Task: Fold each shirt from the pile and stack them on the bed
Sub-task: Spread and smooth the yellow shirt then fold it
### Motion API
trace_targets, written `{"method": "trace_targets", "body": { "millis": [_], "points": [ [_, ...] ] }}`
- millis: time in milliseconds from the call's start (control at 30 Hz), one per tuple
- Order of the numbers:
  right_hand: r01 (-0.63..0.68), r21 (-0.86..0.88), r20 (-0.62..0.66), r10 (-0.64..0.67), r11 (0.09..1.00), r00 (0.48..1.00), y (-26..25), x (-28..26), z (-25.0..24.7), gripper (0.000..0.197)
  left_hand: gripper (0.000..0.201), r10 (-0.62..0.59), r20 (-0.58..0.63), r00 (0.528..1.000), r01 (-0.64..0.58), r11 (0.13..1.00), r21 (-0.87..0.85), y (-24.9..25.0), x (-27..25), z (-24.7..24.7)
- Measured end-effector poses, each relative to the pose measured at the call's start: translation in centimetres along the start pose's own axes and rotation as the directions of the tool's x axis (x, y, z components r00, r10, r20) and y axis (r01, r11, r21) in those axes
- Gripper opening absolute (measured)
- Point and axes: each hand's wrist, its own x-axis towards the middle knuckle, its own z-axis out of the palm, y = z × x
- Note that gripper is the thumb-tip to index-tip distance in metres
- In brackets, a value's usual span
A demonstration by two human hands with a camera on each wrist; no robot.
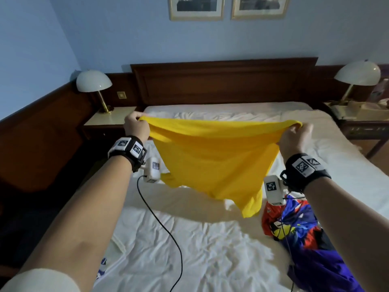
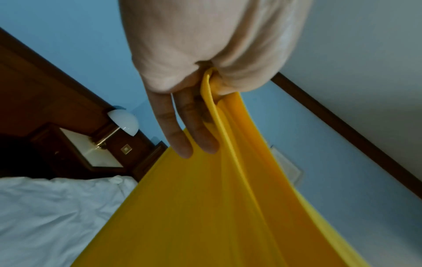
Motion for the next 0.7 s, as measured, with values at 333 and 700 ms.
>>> {"method": "trace_targets", "body": {
  "millis": [333, 700],
  "points": [
    [0.381, -0.726, 0.6, 0.256, 0.572, 0.758, 8.7, -8.3, -1.7, 0.019, 0.018, 0.153, 0.461, 0.874, -0.299, 0.917, 0.263, -7.6, -9.5, 1.9],
    [0.583, -0.064, 0.763, -0.337, 0.81, 0.551, 3.5, -17.8, 4.1, 0.02, 0.026, 0.492, 0.692, 0.528, -0.658, 0.752, -0.033, -3.1, -15.6, 2.9]
  ]
}}
